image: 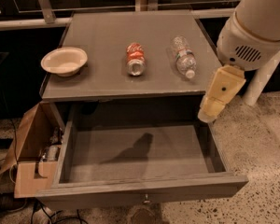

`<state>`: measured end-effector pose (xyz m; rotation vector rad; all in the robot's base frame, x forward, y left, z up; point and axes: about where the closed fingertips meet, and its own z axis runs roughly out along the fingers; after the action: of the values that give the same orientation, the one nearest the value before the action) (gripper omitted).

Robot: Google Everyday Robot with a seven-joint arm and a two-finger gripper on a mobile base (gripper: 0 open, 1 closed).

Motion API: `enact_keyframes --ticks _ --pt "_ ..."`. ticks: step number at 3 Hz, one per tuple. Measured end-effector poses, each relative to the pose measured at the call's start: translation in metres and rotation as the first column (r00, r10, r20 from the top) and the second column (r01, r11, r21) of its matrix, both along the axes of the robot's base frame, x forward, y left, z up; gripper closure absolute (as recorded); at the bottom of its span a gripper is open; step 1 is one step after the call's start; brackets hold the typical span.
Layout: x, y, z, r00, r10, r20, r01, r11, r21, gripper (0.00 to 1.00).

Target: Place coke can into top drawer

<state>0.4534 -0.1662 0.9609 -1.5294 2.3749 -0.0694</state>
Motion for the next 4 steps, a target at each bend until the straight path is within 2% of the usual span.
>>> enact_keyframes --ticks 1,2,3,4 --pt "0.027 0.018 -0.007 0.9976 -0.065 -0.022 0.067 0.996 0.052 0.0" --pt "0.049 0.031 -0.015 0.992 -0.117 -0.048 0.12 0.99 0.072 0.0" --pt "0.051 0.033 -0.016 0.9909 -0.124 -0.052 0.128 0.989 0.076 0.0" --pt "0.059 0.048 -0.016 0.9919 -0.124 -0.026 0.126 0.987 0.103 0.0"
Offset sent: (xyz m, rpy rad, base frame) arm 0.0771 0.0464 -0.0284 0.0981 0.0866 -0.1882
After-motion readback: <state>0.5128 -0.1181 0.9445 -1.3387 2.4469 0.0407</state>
